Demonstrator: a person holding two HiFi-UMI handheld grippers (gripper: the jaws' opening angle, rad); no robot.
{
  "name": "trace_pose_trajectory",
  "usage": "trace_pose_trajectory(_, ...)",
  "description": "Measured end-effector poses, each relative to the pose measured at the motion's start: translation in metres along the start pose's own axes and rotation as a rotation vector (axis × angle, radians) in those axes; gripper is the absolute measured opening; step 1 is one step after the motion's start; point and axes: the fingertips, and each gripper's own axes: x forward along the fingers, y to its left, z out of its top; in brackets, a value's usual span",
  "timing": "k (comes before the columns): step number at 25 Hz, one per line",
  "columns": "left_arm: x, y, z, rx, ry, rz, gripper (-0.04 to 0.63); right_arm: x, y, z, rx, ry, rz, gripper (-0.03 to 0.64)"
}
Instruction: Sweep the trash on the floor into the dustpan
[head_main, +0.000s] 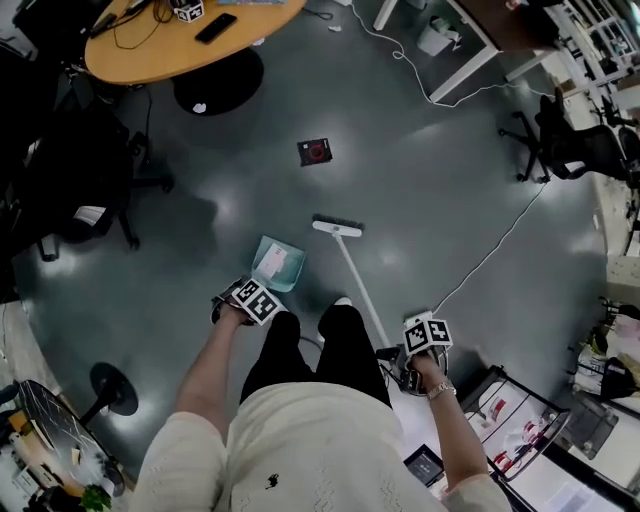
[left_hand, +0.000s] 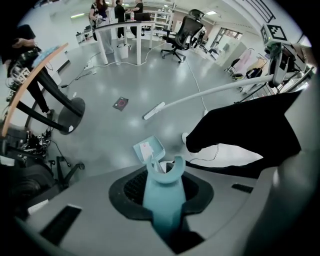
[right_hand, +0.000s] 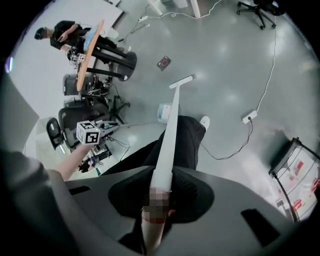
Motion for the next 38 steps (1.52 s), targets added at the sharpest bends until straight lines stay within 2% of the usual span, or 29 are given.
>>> trace_pose_trajectory(4, -0.014, 0.028, -0.004, -0.070, -0.019, 0.014, 0.092, -0.033, 0.009, 0.059, 0.006, -0.080, -0.009, 0.098)
trace_pose_trajectory(7, -0.020, 0.061, 0.002, -0.135, -0.044, 0.021, 0.092, -0.056, 0.020, 0.123, -0.009, -0.123, -0.033, 0.098)
trace_pose_trajectory(10, -0.023, 0.097, 0.022, -0.126, -0.045, 0.025, 0.092, -0.079, 0.034, 0.202, -0.042, -0.137, -0.063, 0.098)
trace_pose_trajectory(16, -0.027, 0.170, 0.105, 0.001, -0.010, 0.035, 0.092, -0.126, 0.052, 0.370, -0.067, -0.112, -0.061, 0.098)
trace_pose_trajectory(20, -0.028, 0.222, 0.165, -0.020, -0.006, 0.022, 0.092, -0.152, 0.064, 0.468, -0.115, -0.066, -0.120, 0.098)
trace_pose_trajectory(24, -0.026, 0.262, 0.225, -0.064, -0.019, 0.021, 0.092, -0.166, 0.061, 0.532, -0.212, 0.001, -0.251, 0.098)
trace_pose_trajectory(27, -0.021, 0.284, 0.263, -0.066, -0.032, 0.018, 0.092, -0.165, 0.056, 0.560, -0.327, 0.062, -0.388, 0.098)
trace_pose_trajectory(30, -0.015, 0.297, 0.294, -0.084, -0.048, 0.013, 0.092, -0.158, 0.052, 0.561, -0.427, 0.128, -0.483, 0.098)
trace_pose_trajectory(32, -0.012, 0.302, 0.309, -0.084, -0.046, 0.013, 0.092, -0.151, 0.052, 0.550, -0.465, 0.164, -0.494, 0.098)
trace_pose_trajectory(38, -0.001, 0.309, 0.328, -0.061, -0.040, 0.028, 0.092, -0.122, 0.059, 0.498, -0.491, 0.259, -0.423, 0.098)
